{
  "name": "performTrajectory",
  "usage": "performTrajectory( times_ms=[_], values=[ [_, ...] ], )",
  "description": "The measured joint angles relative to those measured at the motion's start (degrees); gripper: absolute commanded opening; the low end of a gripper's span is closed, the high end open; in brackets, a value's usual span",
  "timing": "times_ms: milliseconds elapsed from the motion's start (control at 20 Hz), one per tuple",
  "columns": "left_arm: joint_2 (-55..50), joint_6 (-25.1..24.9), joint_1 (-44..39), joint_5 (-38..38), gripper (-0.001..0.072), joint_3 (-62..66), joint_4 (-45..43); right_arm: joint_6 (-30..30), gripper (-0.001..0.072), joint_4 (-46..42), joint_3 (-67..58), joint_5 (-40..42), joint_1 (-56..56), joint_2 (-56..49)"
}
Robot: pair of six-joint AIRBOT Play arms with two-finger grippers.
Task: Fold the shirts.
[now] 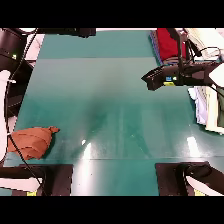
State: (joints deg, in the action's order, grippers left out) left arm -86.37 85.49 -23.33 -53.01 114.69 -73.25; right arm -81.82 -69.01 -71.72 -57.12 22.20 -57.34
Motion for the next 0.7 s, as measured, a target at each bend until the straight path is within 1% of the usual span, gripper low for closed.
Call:
performTrajectory(
  times_ms=[700],
  values=[
    [0.00, 0.00, 0.00, 1.16, 0.0025, 0.00, 0.17, -0.04, 0.0019, 0.02, 0.00, -0.04, 0.17, -0.02]
  ],
)
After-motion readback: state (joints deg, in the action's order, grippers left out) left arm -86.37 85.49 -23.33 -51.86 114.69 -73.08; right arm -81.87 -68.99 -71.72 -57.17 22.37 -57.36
